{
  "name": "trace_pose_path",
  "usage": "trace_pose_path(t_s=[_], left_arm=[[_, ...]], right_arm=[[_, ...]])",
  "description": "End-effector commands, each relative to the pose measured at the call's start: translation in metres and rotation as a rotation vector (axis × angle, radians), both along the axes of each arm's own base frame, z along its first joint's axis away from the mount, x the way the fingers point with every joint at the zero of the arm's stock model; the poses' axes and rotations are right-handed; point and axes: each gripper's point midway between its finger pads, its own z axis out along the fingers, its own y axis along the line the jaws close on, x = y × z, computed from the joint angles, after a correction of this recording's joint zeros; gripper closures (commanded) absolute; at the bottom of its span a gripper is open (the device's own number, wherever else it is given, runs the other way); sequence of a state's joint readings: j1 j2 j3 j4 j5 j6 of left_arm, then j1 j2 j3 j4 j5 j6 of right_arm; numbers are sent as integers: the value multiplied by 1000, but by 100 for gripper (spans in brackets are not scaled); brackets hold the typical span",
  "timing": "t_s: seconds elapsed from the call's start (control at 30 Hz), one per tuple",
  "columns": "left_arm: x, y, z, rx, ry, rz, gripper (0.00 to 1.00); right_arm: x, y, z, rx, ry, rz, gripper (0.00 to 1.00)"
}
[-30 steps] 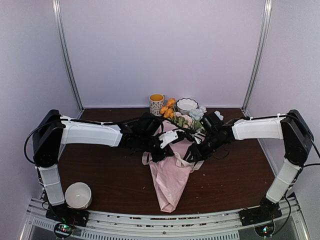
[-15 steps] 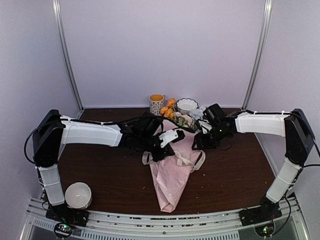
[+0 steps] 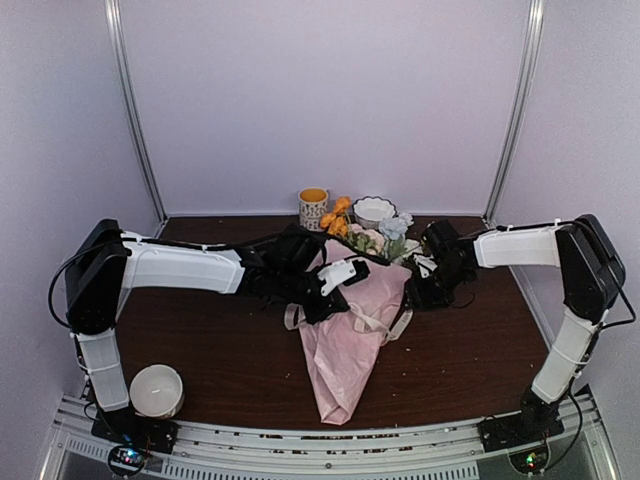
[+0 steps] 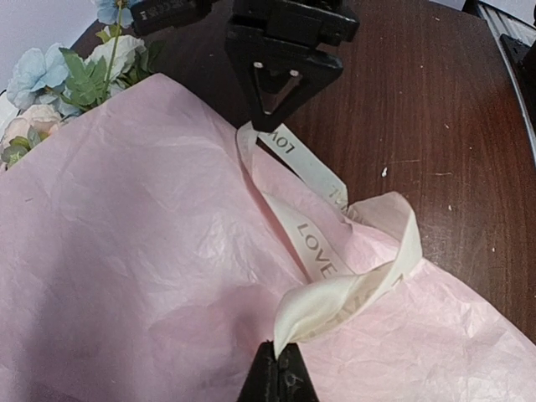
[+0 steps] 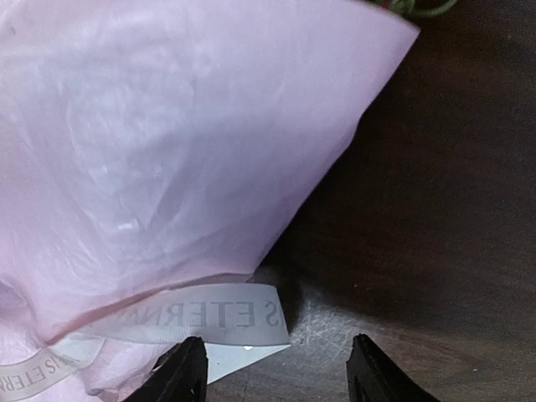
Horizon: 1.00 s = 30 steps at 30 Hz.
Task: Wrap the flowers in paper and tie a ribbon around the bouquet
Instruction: Cross the ribbon over the folded bouquet.
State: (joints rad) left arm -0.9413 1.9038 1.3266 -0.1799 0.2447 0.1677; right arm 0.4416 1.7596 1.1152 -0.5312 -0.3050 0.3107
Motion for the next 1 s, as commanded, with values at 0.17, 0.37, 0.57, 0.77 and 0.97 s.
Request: trace_pose_path(t_s=[0.17,0.37,0.57,0.77,0.97], left_arm=[[5,-2,6,-41,-4,6,100],[5,-2,4,-38,1,7,100],[5,-3,6,-52,10,7,100],[5,-4,9,-65,13,5,100],[1,-4,16,-91,20,-5,100]], right_arm=[[-4,22,-16,103,24,74,58],[-10,25,-13,126,31,96,100],[-24,26,11,129,5,134,100],[-71,89,66,314,-13,423,100],[-54,121,73,317,-59,464,100]])
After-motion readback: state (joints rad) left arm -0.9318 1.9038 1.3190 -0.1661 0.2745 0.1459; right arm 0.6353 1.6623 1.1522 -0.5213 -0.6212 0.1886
